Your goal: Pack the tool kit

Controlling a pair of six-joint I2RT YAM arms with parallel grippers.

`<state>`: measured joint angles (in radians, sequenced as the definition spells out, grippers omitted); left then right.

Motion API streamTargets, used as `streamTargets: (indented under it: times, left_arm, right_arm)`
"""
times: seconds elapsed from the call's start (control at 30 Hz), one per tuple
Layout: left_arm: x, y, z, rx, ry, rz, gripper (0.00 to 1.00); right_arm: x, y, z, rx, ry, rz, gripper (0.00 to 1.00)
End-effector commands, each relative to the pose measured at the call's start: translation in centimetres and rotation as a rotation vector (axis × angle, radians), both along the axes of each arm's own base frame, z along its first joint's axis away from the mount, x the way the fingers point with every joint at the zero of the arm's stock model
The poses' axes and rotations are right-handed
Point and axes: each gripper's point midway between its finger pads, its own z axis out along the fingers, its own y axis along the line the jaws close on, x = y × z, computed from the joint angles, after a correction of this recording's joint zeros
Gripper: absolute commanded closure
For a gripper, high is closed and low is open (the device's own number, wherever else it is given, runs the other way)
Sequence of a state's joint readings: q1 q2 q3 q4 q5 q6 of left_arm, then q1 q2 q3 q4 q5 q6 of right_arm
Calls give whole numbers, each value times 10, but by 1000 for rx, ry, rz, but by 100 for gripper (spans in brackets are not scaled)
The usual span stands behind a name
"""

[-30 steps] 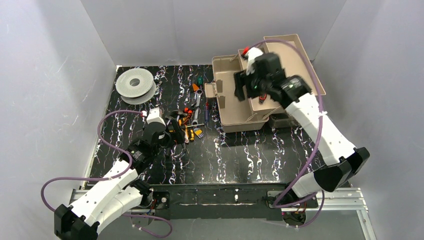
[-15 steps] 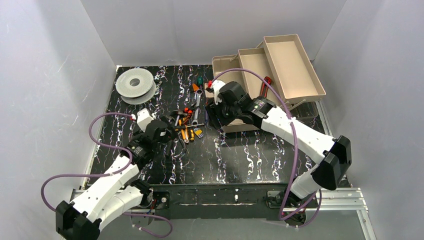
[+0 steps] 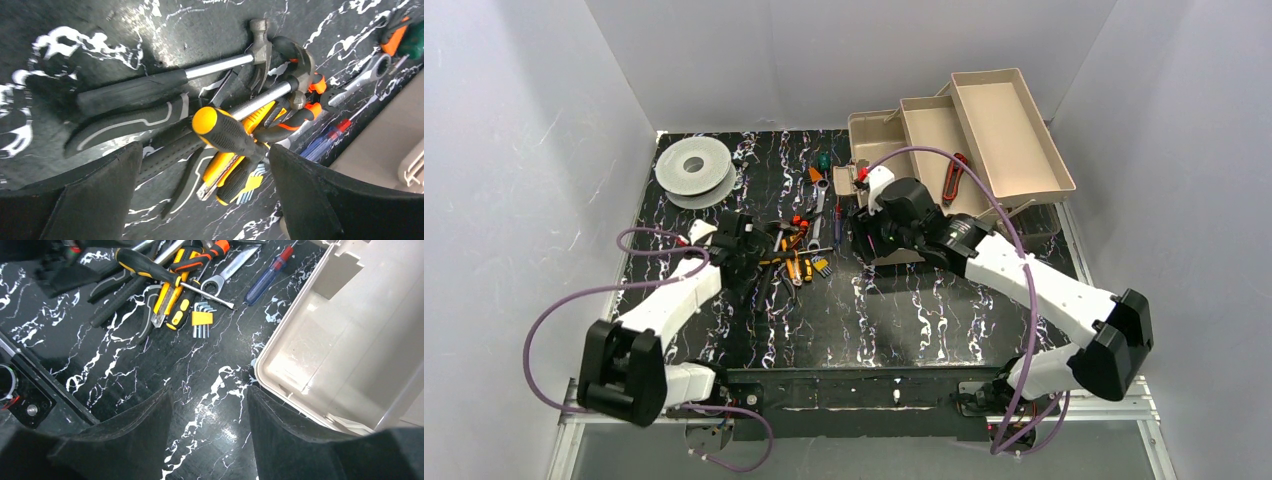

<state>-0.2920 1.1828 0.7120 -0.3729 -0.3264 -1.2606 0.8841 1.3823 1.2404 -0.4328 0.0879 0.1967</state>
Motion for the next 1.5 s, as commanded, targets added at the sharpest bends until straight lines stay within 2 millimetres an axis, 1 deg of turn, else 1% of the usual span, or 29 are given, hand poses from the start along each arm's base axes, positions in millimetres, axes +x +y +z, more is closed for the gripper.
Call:
streamTargets:
  times: [0.0,0.1,0.17,0.27,0.37,0.4,0.43,0.47,0.53,0.57,0.63,0.7,0.8,0.87,0.9,0.97,1.1,1.13,1.2,1.27,1.3,1.33,1.4,1.43,1.47]
  left_arm:
    - [16,-22,-10,-159,66,45,2]
    - [21,-24,-27,-191,92,76,4]
    - [22,-24,-33,-198,106,97,9]
    - [23,-21,-39,-192,114,115,27]
    - [26,-18,-39,-176,98,123,50]
    - [25,-15,-37,-162,91,122,60]
    - [26,-12,-33,-148,79,122,72]
    - [27,-10,-27,-134,62,120,81]
    - [26,-2,-16,-99,25,117,97]
    - [25,2,-9,-79,3,117,100]
    - [24,8,5,-50,-43,110,100]
    - [25,10,21,-33,-96,77,100]
    - [28,2,46,-12,-158,-44,100]
    - [30,-10,67,-11,-201,-167,100]
    - [31,-19,76,-23,-225,-237,100]
    - [27,-47,95,-66,-286,-448,100]
    - [12,-100,124,-226,-408,-768,100]
    - [9,-110,133,-266,-451,-827,100]
    - [-2,-128,141,-360,-489,-932,100]
    - [-4,-139,150,-413,-539,-993,100]
    - [-9,-145,152,-450,-555,-1026,100]
    - [-15,-155,159,-484,-592,-1078,100]
    - [-28,-169,176,-525,-641,-1173,100]
    - [-34,-172,180,-525,-663,-1201,100]
    - [-38,-174,184,-526,-680,-1216,100]
  right_arm:
    - [5,2,32,113,-94,-19,37]
    - [-1,-1,35,137,-104,-8,37]
    - [-4,-3,33,144,-106,-6,37]
    - [-5,-7,32,144,-111,-12,37]
    - [-6,-8,30,145,-116,-9,37]
    - [-6,-9,29,146,-115,-9,37]
    - [-7,-10,29,145,-117,-10,37]
    - [-7,-10,29,144,-118,-10,37]
    - [-7,-12,28,142,-124,-17,37]
    - [-6,-14,27,139,-129,-22,37]
    - [-6,-16,25,136,-135,-30,37]
    - [-6,-16,23,131,-137,-21,37]
    - [-14,-8,20,126,-126,61,37]
    - [-24,0,22,138,-114,147,37]
    - [-28,3,24,146,-111,180,36]
    - [-36,10,28,168,-107,241,35]
    - [-51,23,37,220,-84,353,29]
    - [-54,26,39,233,-75,372,28]
    - [-60,32,41,255,-62,408,23]
    - [-64,38,42,268,-52,426,22]
    - [-66,41,40,269,-41,434,24]
    - [-65,47,37,264,-26,431,29]
    - [-48,47,35,248,-45,331,39]
    - [-45,49,36,249,-49,324,42]
    - [-43,51,33,243,-40,314,47]
